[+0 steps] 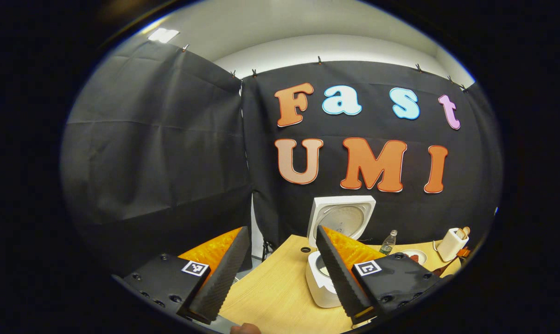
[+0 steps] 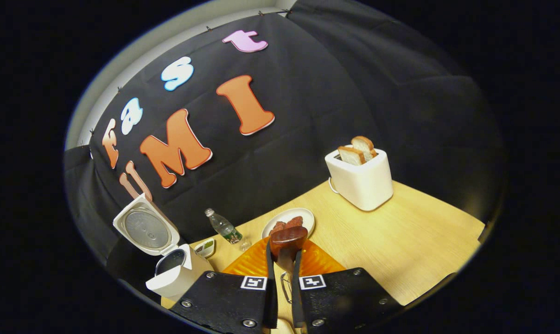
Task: Close the left gripper, press the button to open the rice cooker; take a wooden spoon from the chopstick holder with the right hand, scoop a spoonful of rice and pour it into the rice cooker, then put the wooden spoon back into the chopstick holder.
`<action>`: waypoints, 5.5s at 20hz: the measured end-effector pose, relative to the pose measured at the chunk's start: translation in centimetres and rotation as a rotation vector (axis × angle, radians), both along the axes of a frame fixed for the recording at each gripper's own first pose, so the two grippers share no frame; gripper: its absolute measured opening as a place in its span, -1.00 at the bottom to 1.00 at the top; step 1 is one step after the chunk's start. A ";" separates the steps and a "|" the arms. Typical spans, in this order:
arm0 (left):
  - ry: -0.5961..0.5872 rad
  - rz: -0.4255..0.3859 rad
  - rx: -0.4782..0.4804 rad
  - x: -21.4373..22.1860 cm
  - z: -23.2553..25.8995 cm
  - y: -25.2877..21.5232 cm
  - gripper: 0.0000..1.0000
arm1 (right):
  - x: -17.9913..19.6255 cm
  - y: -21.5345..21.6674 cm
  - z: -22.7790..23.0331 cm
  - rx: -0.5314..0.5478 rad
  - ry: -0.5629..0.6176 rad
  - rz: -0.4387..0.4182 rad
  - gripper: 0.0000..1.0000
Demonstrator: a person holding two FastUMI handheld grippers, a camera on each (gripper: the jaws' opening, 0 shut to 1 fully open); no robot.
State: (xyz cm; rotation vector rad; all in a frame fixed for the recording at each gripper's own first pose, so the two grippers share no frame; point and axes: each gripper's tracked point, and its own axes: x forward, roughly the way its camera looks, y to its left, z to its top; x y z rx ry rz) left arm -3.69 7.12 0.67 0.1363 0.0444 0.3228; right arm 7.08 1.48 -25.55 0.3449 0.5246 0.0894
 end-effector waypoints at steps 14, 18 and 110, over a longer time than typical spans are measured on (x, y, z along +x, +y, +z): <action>0.008 -0.068 -0.080 2.9 -0.6 6.7 0.93 | -10.3 10.1 5.9 -0.092 -0.108 0.136 -0.77; 0.018 -0.122 -0.045 3.9 -0.9 7.6 0.93 | -12.9 11.7 1.8 -0.189 -0.064 0.165 -0.78; 0.062 -0.235 -0.028 4.5 -3.0 5.6 0.93 | -5.3 18.2 7.4 1.004 0.233 -0.232 -0.78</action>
